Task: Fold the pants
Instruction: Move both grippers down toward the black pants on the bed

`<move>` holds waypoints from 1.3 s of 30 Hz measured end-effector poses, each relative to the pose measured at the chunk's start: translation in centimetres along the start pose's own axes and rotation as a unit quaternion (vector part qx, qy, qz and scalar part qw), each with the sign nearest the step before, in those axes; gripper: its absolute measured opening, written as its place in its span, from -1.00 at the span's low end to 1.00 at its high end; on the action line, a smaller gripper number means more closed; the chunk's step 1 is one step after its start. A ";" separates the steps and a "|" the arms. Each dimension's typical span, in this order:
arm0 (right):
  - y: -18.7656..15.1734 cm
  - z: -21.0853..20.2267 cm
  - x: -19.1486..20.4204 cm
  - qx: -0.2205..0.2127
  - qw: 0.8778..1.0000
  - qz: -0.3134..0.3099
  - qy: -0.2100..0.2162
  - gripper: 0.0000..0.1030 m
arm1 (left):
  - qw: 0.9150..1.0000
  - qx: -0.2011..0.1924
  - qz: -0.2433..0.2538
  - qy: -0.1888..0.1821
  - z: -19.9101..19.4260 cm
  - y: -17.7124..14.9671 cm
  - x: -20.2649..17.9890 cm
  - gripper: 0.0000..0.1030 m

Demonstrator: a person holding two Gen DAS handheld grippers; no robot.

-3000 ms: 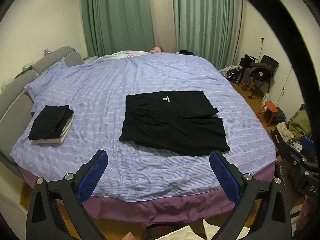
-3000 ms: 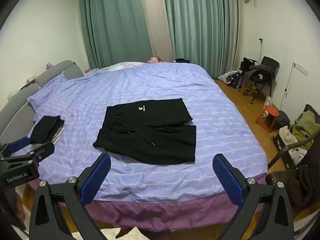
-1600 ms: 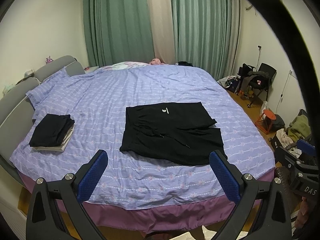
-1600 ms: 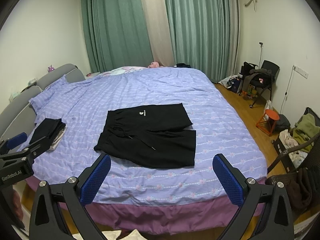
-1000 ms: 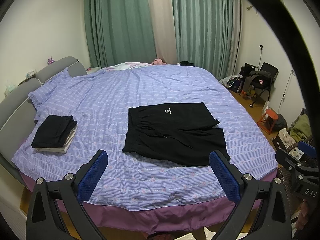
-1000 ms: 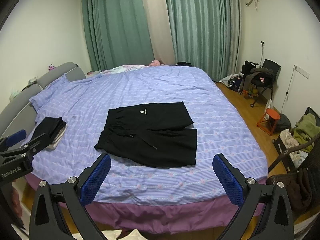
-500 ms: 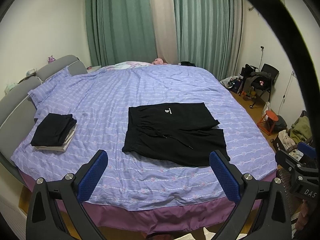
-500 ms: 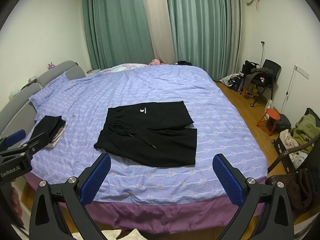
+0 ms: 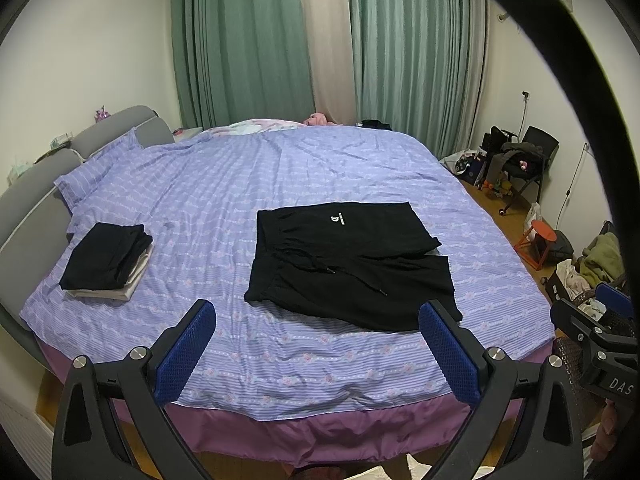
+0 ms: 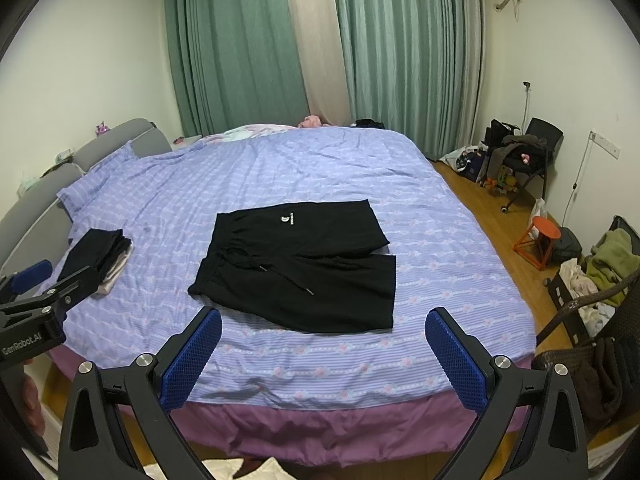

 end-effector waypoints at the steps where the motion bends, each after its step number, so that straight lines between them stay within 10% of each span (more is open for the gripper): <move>1: 0.0 0.2 0.1 0.001 1.000 -0.001 0.000 0.99 | 1.000 0.002 -0.001 0.000 0.1 0.0 0.1 1.00; 11: 0.3 4.4 1.7 0.029 0.999 0.023 -0.006 0.99 | 1.000 0.028 -0.003 0.011 3.9 -0.5 2.5 1.00; 39: -7.6 31.0 6.5 0.232 0.954 0.161 -0.103 0.98 | 0.978 0.192 -0.075 -0.025 32.4 -4.6 15.7 0.85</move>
Point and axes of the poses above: each gripper's, at about its wrist camera, not at the fingertips, and z roughly the way its jaws point, x to its left, y to its top, the point moved 4 cm from there along z, roughly the way its jaws point, and after that the axes turned 7 degrees about -y, right-handed, at the moved point
